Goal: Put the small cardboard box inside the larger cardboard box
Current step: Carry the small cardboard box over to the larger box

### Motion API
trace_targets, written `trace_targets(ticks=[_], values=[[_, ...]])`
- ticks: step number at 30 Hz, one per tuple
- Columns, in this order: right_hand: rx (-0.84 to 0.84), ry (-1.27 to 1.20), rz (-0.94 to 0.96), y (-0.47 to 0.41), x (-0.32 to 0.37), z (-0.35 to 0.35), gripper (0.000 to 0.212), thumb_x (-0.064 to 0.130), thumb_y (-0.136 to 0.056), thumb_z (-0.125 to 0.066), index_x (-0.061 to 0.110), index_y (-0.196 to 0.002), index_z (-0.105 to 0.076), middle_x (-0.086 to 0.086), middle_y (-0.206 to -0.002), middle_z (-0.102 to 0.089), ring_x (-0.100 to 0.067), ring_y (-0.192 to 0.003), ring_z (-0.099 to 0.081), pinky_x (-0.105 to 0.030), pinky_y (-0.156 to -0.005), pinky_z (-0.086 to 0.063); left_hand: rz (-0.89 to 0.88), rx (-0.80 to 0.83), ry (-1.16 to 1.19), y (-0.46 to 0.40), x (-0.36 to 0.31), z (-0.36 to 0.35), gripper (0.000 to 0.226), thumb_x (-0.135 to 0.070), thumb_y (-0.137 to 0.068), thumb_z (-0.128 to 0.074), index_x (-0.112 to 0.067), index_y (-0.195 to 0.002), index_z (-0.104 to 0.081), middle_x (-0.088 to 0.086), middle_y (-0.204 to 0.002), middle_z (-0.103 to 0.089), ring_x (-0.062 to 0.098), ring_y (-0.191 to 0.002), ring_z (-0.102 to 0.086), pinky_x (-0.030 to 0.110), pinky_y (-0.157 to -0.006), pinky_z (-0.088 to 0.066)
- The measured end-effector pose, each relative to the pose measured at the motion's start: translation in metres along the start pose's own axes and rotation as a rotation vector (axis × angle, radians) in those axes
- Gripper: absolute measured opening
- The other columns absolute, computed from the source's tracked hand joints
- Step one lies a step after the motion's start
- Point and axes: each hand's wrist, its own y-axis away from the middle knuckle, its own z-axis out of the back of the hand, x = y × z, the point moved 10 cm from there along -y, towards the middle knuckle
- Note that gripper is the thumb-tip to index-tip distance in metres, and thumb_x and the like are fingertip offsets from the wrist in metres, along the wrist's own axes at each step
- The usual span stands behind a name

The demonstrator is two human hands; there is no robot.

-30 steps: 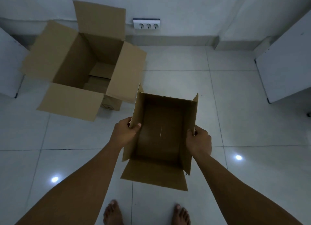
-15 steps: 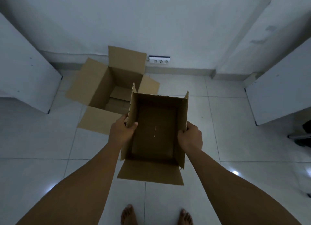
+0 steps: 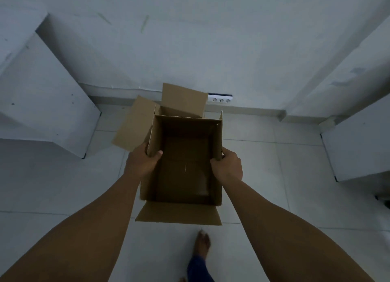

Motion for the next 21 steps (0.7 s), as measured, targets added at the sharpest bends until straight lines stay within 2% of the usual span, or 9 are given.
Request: trace_targets(ticks=[7,12,17,21], values=[[0.033,-0.038,0.013,-0.068,0.054,-0.044,0.051,0.019,-0.093,-0.06,0.027,-0.143,-0.053,-0.002,-0.111,-0.072,-0.008,-0.066,-0.059,-0.021,-0.054,-0.046,0.01,-0.013,-0.039,-0.088,-0.01,0.043,0.074,-0.052,-0.091,-0.064,-0.022,-0.152,-0.038,0.011,-0.15,-0.051,0.037,-0.131,-0.054,0.055,-0.107,-0.046],[0.034,-0.03,-0.016,-0.122,0.073,-0.078,0.051,0.019,-0.093,-0.059,0.025,-0.143,-0.053,-0.003,-0.112,-0.072,-0.015,-0.075,-0.06,-0.025,-0.064,-0.052,0.0,0.028,-0.071,-0.161,-0.014,0.047,0.07,-0.05,-0.091,-0.064,-0.021,-0.151,-0.04,0.012,-0.146,-0.055,0.037,-0.126,-0.058,0.052,-0.104,-0.049],[0.008,-0.042,-0.071,-0.167,0.075,-0.108,0.051,0.021,-0.096,-0.06,0.024,-0.146,-0.05,-0.003,-0.116,-0.071,-0.002,-0.064,-0.054,-0.015,-0.051,-0.04,-0.006,0.087,-0.071,-0.228,-0.008,0.042,0.07,-0.051,-0.091,-0.065,-0.022,-0.15,-0.041,0.009,-0.145,-0.055,0.035,-0.126,-0.058,0.051,-0.105,-0.049],[-0.035,-0.058,-0.129,-0.197,0.071,-0.135,0.054,0.021,-0.094,-0.06,0.026,-0.147,-0.049,-0.003,-0.116,-0.071,-0.009,-0.07,-0.059,-0.018,-0.054,-0.044,0.005,0.16,-0.086,-0.281,0.008,0.031,0.077,-0.058,-0.086,-0.065,-0.027,-0.15,-0.039,0.006,-0.146,-0.055,0.032,-0.127,-0.058,0.052,-0.103,-0.049]])
